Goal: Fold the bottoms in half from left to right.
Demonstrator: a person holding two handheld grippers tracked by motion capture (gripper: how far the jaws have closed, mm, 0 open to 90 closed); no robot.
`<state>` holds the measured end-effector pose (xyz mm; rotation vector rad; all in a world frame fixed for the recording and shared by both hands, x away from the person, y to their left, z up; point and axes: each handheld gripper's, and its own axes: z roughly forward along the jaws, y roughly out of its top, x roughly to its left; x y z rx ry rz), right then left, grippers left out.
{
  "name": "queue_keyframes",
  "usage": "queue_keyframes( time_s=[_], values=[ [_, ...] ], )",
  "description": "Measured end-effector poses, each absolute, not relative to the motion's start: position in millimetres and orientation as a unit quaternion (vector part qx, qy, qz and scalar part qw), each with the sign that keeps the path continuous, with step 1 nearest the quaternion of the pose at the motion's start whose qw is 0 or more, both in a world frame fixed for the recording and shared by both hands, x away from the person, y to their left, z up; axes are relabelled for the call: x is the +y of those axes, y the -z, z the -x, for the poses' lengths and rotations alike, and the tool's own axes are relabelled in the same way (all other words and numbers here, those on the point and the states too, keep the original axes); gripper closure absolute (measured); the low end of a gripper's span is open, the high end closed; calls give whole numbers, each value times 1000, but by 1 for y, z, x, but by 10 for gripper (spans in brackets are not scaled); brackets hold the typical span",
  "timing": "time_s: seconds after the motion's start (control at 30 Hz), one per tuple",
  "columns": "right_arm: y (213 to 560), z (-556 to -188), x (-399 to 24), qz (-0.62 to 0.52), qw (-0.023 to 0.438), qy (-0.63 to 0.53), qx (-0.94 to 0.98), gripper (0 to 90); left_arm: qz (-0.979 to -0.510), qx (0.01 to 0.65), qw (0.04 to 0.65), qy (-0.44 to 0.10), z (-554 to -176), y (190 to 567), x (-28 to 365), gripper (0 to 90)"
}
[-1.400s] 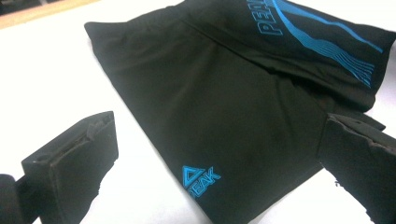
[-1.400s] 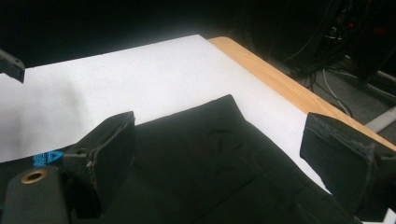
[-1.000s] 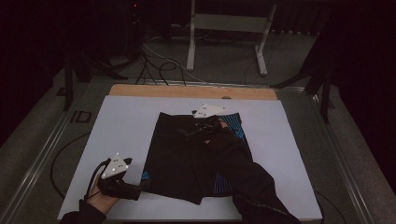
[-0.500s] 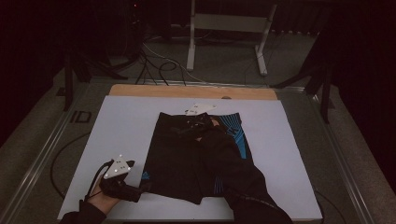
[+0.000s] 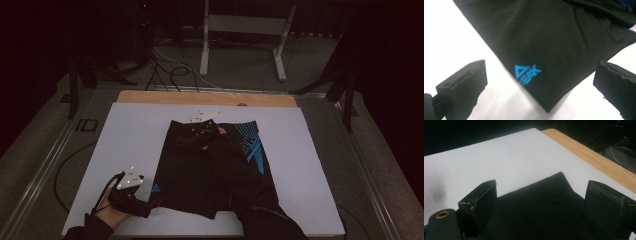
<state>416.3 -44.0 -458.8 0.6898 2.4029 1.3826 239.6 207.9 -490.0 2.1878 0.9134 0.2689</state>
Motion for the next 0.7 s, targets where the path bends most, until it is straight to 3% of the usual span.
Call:
queue_keyframes(
  time_s=[0.43,0.7],
  values=[
    [470,-417,-25,-233,125,-479,837,109,-879,353,312,-74,-241,500,206,55],
    [472,-416,-18,-229,121,-477,840,110,-891,342,292,-63,-240,505,205,269]
  ],
)
